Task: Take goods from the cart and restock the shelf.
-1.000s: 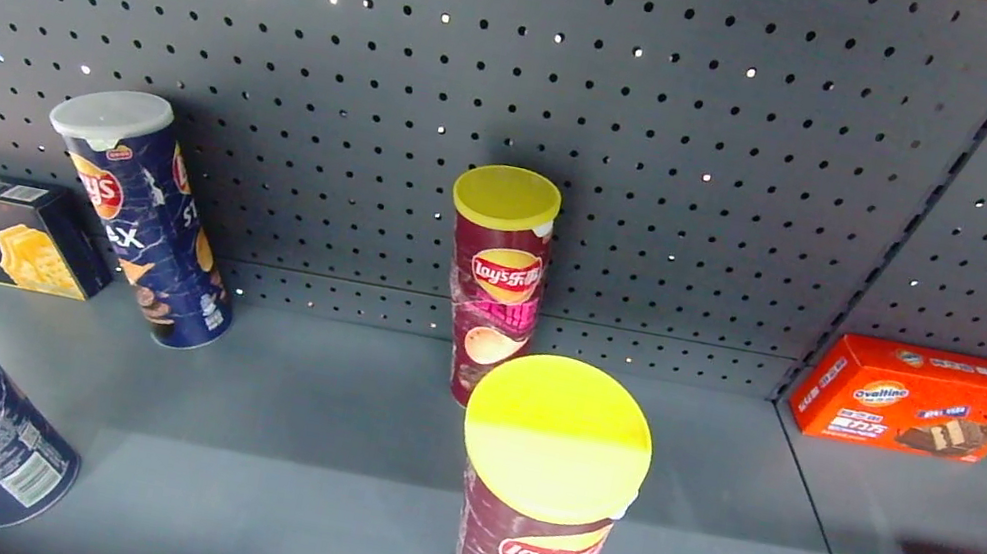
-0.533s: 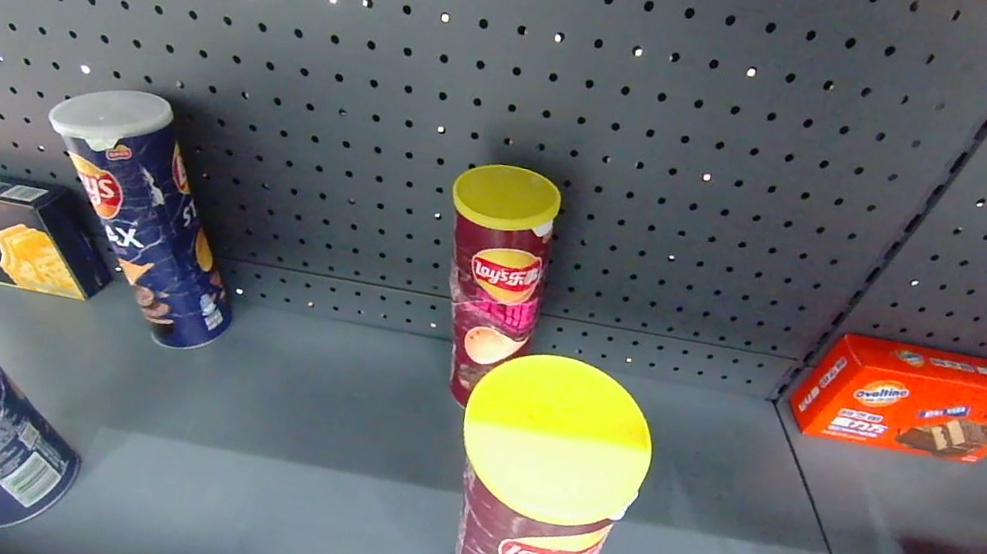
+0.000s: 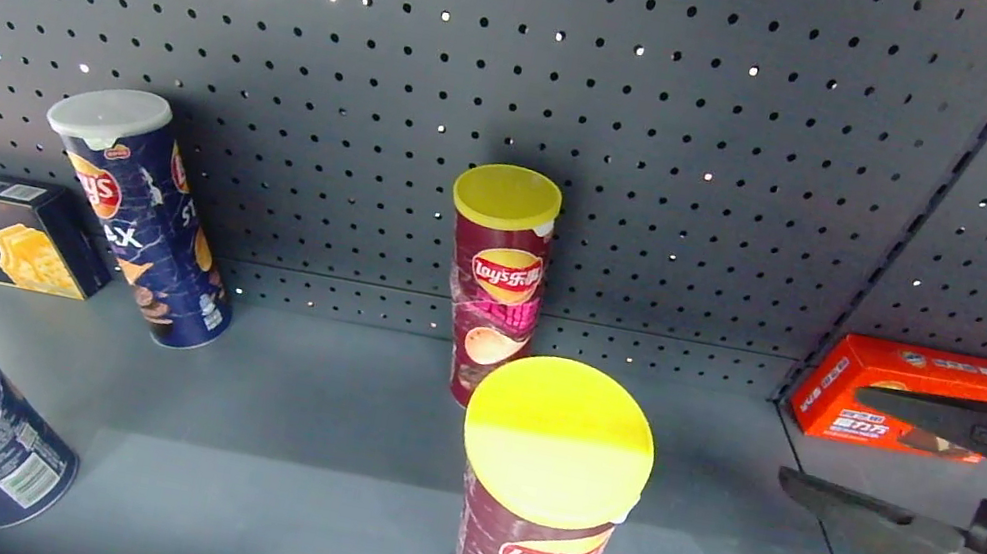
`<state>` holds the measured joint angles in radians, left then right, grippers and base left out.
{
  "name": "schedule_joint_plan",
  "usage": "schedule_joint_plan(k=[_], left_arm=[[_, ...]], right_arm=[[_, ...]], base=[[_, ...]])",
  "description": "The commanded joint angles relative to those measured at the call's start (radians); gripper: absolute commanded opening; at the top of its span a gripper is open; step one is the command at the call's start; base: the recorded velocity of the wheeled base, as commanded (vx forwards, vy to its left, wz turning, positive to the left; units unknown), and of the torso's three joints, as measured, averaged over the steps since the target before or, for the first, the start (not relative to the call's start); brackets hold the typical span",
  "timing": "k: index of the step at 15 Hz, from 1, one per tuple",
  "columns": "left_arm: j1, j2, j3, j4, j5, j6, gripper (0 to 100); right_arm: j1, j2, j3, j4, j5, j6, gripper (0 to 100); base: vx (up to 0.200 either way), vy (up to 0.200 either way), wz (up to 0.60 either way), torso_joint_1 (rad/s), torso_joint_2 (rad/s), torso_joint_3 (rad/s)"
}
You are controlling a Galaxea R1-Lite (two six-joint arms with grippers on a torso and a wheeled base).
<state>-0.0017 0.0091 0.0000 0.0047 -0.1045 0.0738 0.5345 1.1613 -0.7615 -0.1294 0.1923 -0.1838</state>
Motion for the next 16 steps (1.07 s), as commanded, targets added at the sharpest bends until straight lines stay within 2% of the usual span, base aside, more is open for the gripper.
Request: schedule_joint_plan(k=[1,11,16], left_arm=[[0.0,0.002,0.0,0.0,0.0,0.0,100],[0.0,0.002,0.0,0.0,0.0,0.0,100],[0.0,0.002,0.0,0.0,0.0,0.0,100]], right_arm=[[0.056,0.089,0.004,-0.001,-0.001,0.0,100],[0.197,0.224,-0.002,-0.018,-0.028,0.0,100],[0.219,0.259,-0.006,-0.03,-0.034,0.0,100]], base=[[0.0,0.0,0.0,0.0,0.0,0.0],[0.0,0.0,0.0,0.0,0.0,0.0],[0.0,0.0,0.0,0.0,0.0,0.0]])
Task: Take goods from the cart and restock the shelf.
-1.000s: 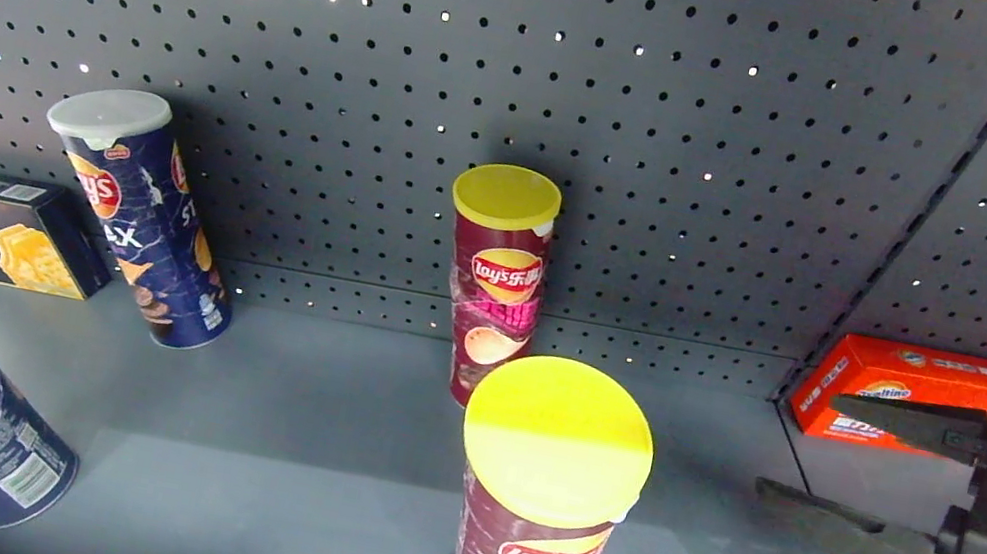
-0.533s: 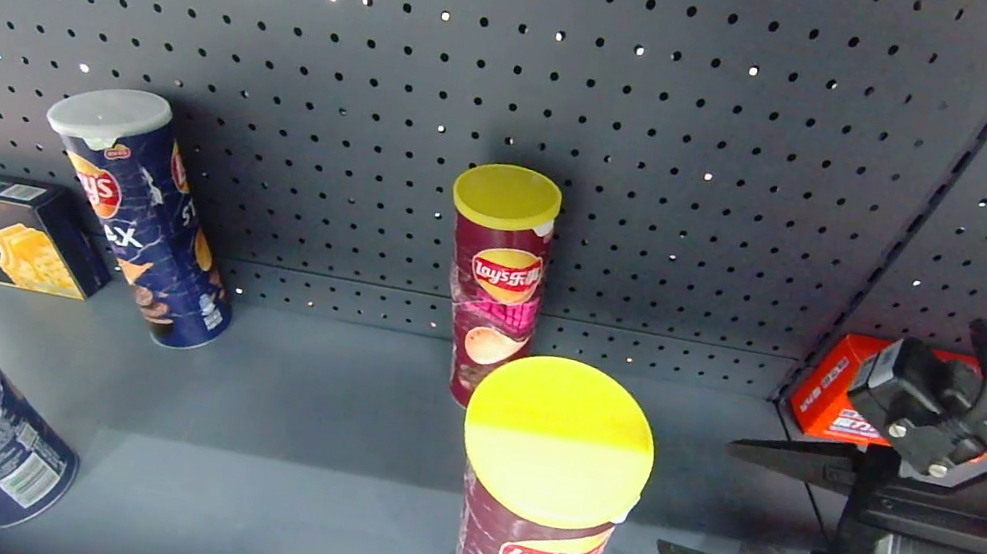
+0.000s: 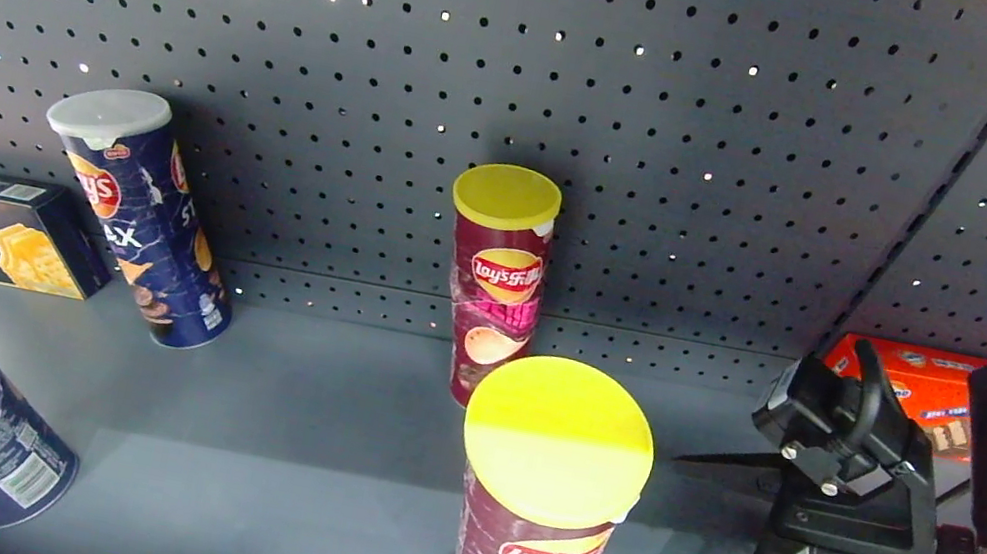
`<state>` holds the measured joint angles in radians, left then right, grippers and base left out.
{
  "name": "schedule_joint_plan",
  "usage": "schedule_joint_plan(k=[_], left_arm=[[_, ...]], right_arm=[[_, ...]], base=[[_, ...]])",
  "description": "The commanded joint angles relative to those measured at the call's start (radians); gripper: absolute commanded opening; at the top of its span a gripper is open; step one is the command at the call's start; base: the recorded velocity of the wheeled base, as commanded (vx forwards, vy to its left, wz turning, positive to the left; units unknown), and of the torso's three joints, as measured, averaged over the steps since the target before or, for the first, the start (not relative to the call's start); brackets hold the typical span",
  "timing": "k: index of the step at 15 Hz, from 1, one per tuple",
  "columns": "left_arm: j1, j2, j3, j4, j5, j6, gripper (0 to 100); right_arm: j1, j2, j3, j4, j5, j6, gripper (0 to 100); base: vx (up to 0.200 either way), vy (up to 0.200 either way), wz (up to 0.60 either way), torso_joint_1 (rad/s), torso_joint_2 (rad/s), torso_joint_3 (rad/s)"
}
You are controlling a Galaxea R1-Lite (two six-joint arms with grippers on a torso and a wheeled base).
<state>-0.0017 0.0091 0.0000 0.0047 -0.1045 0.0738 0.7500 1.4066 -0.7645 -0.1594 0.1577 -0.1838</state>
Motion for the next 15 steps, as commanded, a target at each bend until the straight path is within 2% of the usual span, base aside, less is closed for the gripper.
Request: schedule_joint_plan(k=[1,15], left_arm=[[0.0,0.002,0.0,0.0,0.0,0.0,100],[0.0,0.002,0.0,0.0,0.0,0.0,100]], right_arm=[[0.006,0.026,-0.003,0.0,0.0,0.0,100],[0.061,0.075,-0.013,-0.002,-0.006,0.0,100]], base=[[0.0,0.0,0.0,0.0,0.0,0.0],[0.0,0.0,0.0,0.0,0.0,0.0]])
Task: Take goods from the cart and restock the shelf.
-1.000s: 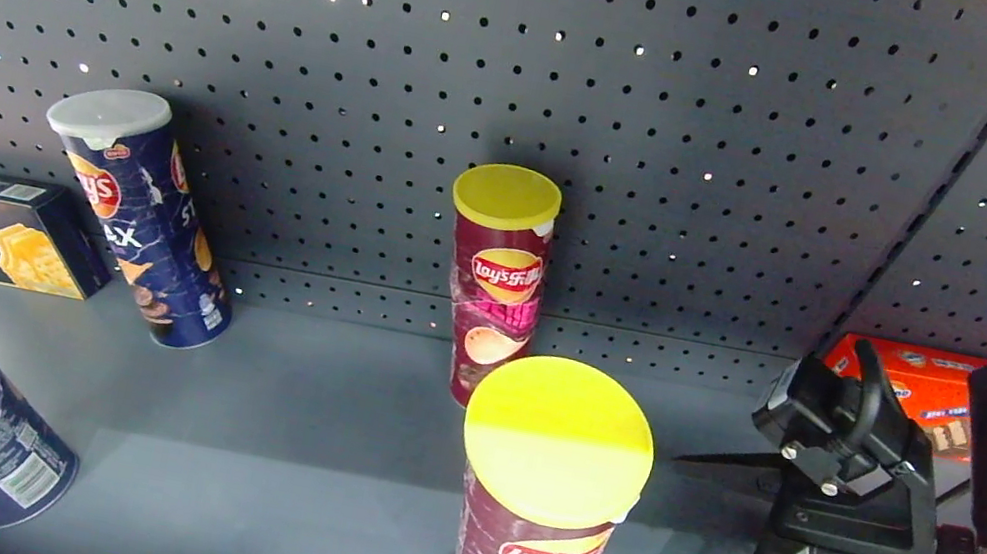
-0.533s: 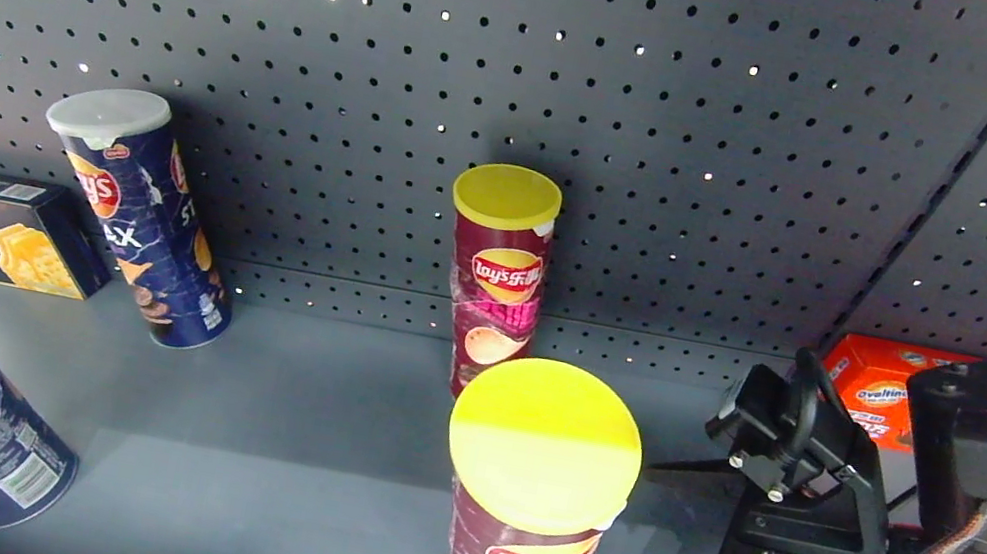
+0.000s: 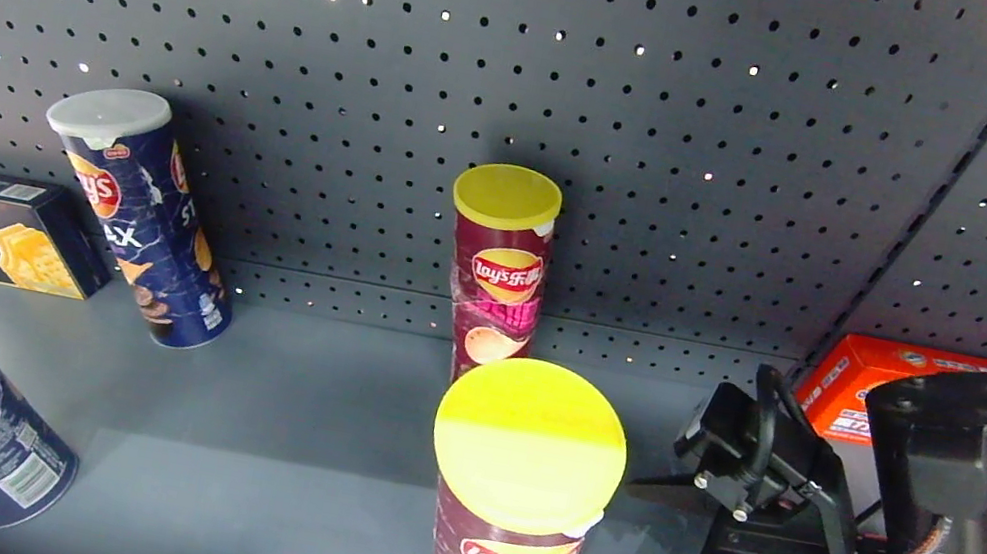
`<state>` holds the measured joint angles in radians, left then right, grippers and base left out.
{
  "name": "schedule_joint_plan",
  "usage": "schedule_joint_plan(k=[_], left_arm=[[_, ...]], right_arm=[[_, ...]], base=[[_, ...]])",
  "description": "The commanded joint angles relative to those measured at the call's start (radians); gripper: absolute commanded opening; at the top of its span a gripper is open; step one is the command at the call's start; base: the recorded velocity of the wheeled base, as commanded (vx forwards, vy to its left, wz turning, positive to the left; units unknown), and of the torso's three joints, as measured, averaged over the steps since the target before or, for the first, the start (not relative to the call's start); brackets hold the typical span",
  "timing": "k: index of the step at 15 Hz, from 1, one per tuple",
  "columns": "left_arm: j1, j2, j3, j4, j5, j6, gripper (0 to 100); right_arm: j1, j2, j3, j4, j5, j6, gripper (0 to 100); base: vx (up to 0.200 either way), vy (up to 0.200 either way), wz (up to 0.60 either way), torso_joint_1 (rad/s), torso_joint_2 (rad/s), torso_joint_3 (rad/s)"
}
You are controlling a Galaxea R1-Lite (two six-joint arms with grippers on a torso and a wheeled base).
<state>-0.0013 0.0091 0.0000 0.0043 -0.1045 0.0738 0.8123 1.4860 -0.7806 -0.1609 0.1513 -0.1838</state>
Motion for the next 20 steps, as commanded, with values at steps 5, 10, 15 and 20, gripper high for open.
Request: schedule_joint_plan(k=[5,10,15,20], left_arm=[[0.0,0.002,0.0,0.0,0.0,0.0,100],[0.0,0.002,0.0,0.0,0.0,0.0,100],[0.0,0.002,0.0,0.0,0.0,0.0,100],[0.0,0.002,0.0,0.0,0.0,0.0,100]], right_arm=[[-0.002,0.005,0.0,0.0,0.001,0.0,100],[-0.001,0.056,-0.042,0.0,0.002,0.0,100],[-0.002,0.093,-0.065,0.0,0.002,0.0,100],[-0.002,0.088,-0.065,0.0,0.001,0.0,100]], base=[[0.0,0.0,0.0,0.0,0.0,0.0],[0.0,0.0,0.0,0.0,0.0,0.0],[0.0,0.0,0.0,0.0,0.0,0.0],[0.0,0.0,0.0,0.0,0.0,0.0]])
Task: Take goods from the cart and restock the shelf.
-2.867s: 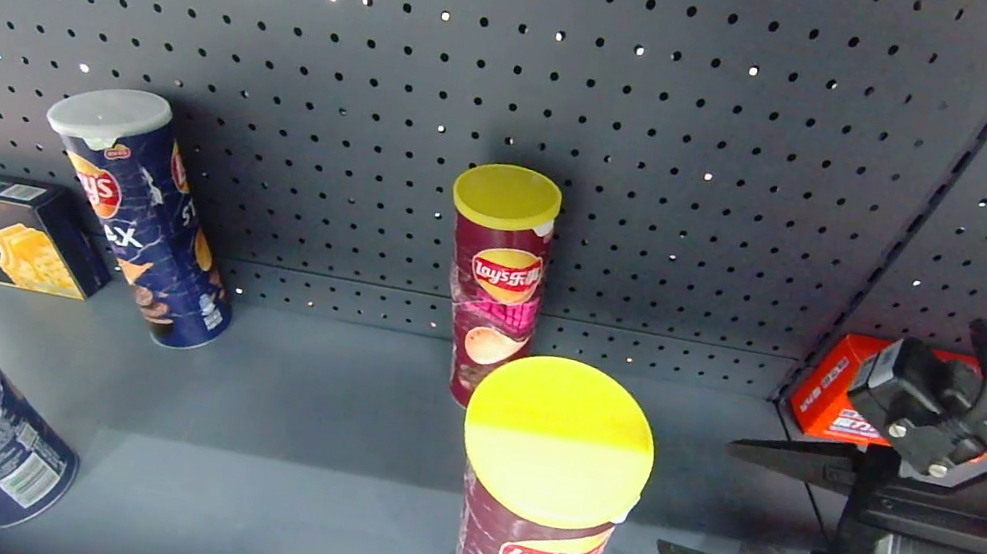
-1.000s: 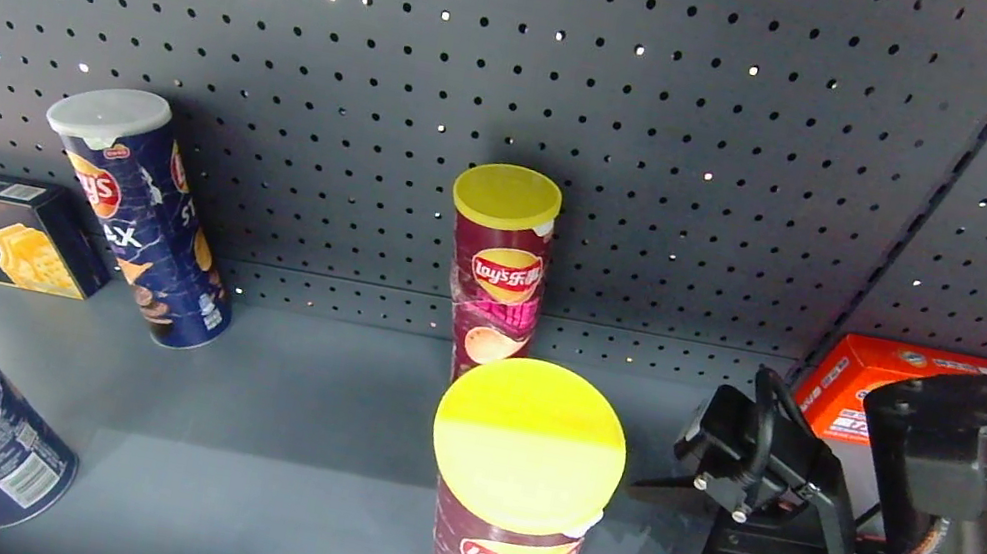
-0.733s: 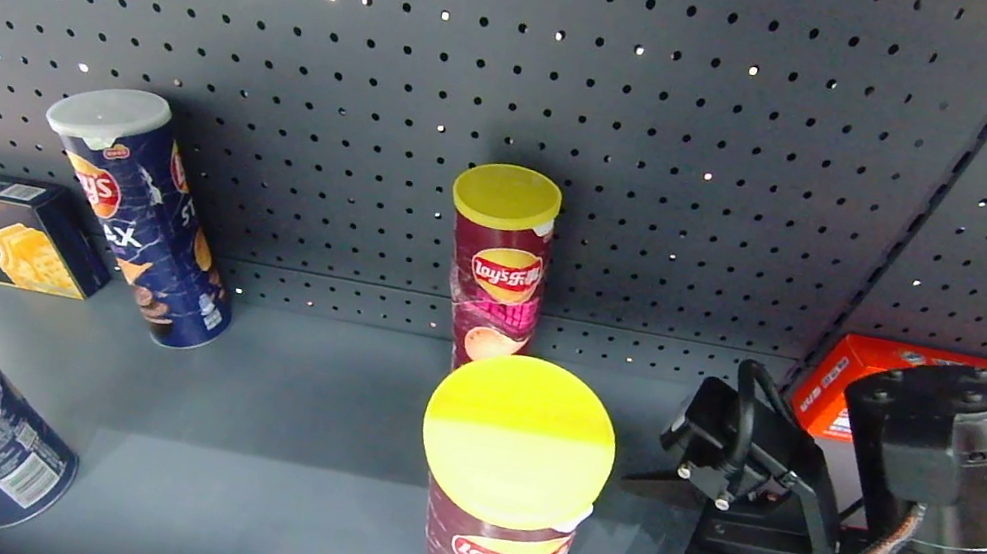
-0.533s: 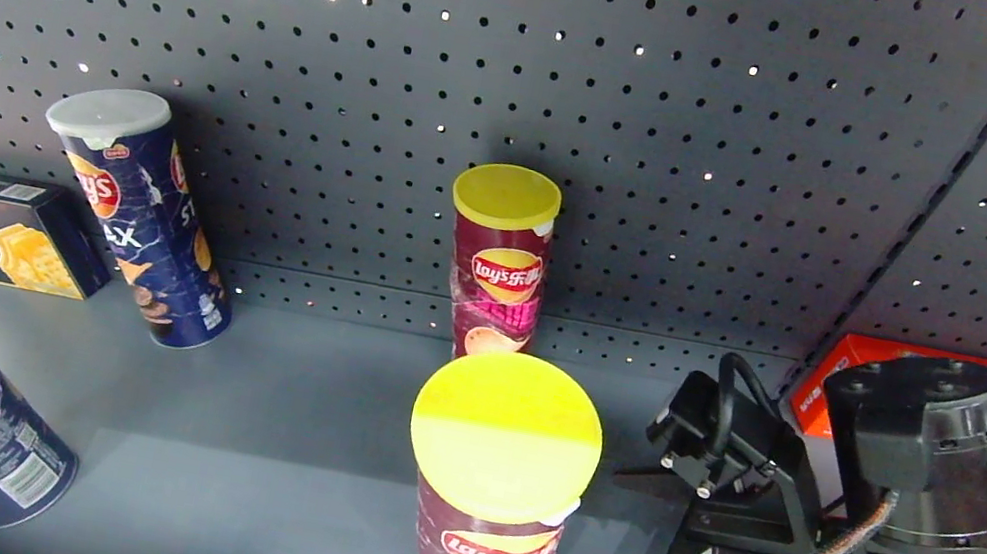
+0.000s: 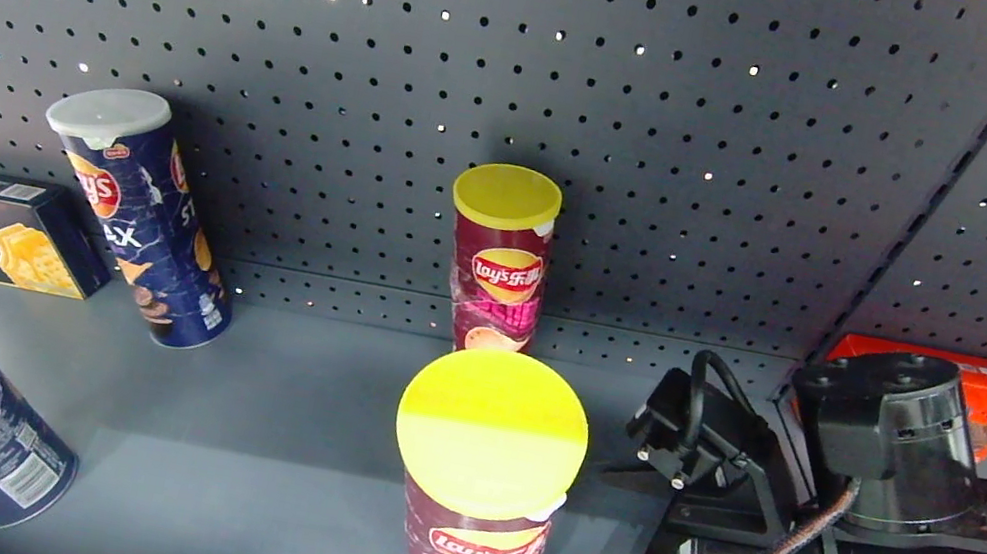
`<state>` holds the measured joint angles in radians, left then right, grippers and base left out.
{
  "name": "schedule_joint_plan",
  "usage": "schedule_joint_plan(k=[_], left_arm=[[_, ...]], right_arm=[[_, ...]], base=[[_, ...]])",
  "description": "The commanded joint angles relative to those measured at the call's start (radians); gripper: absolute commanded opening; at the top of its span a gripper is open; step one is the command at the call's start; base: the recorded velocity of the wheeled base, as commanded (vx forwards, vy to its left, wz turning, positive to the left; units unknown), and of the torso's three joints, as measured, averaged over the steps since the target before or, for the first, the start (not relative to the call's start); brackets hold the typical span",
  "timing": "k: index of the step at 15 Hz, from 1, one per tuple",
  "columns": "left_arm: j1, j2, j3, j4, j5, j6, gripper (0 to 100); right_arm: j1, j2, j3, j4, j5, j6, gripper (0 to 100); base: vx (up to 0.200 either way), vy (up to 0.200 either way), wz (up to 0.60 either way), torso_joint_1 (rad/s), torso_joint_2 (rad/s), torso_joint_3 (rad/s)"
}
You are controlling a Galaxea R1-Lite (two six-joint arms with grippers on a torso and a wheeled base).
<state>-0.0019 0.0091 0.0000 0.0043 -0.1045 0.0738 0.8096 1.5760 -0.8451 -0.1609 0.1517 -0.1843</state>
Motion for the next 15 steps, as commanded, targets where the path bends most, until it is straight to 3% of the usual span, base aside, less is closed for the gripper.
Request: schedule_joint_plan(k=[1,15], left_arm=[[0.0,0.002,0.0,0.0,0.0,0.0,100],[0.0,0.002,0.0,0.002,0.0,0.0,100]], right_arm=[[0.0,-0.001,0.0,0.0,0.0,0.0,100],[-0.001,0.015,-0.008,0.0,-0.001,0.0,100]], base=[[0.0,0.0,0.0,0.0,0.0,0.0],[0.0,0.0,0.0,0.0,0.0,0.0]])
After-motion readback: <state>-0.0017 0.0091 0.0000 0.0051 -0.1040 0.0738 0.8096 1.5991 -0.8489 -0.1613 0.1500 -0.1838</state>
